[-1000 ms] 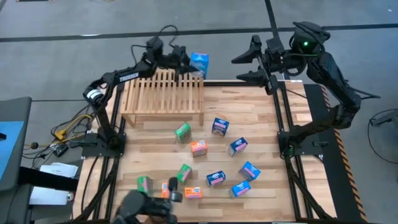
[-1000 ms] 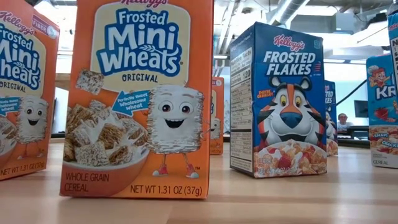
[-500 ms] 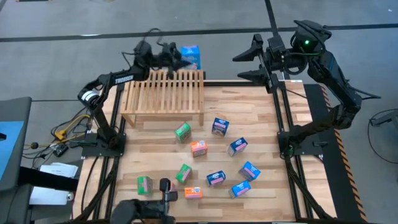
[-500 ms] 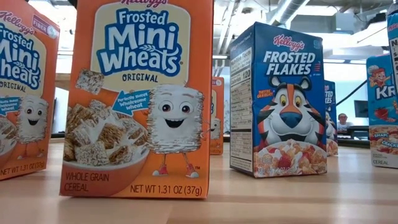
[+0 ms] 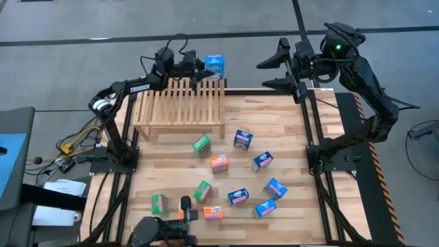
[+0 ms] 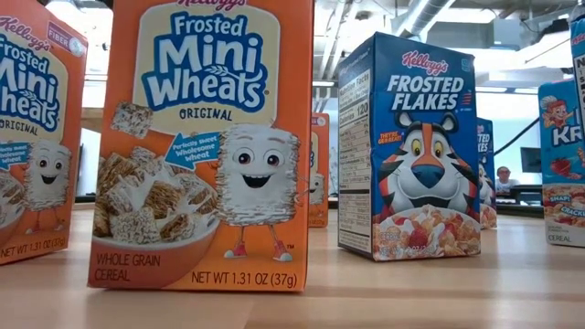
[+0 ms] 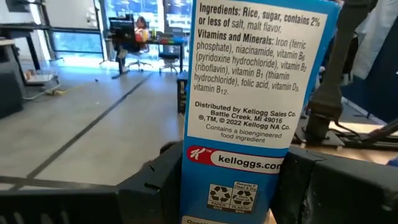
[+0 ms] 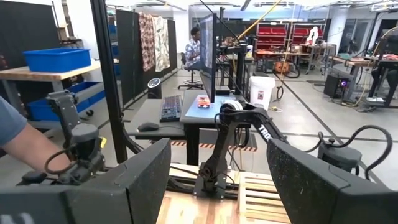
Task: Stack cereal on shelf
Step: Put the top light blue cereal box on the shelf
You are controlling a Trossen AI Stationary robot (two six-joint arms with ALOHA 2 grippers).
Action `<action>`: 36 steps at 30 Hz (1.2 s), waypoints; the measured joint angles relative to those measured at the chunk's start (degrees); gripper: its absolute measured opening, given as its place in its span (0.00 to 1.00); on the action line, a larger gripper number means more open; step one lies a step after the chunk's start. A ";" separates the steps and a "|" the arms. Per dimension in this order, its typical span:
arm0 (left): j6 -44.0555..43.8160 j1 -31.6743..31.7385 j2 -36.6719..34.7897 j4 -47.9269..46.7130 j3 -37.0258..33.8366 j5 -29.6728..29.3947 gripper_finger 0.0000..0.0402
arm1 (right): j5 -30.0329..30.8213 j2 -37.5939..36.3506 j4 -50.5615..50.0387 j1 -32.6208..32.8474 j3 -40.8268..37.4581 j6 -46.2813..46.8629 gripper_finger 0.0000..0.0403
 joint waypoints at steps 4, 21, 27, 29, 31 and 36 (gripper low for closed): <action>1.69 -0.09 0.14 -2.48 0.00 1.05 0.39 | 0.00 0.00 0.00 0.00 0.00 -0.02 0.72; -2.05 0.52 4.54 0.57 0.00 4.38 0.39 | 0.02 0.44 -1.23 0.00 0.02 -0.04 0.72; -2.27 0.71 4.67 0.55 0.00 4.86 0.39 | 0.03 0.44 -1.23 0.00 0.02 -0.23 0.72; -2.12 0.68 4.67 0.77 -0.29 4.90 0.39 | 0.07 0.44 -1.22 0.00 0.02 -0.36 0.72; -2.32 0.68 4.67 2.27 -1.51 4.73 0.39 | 0.15 0.44 -1.19 0.00 0.02 -0.37 0.72; -6.50 0.95 4.69 12.54 -4.85 3.14 0.39 | 0.20 0.44 -1.01 0.00 0.02 -0.37 0.72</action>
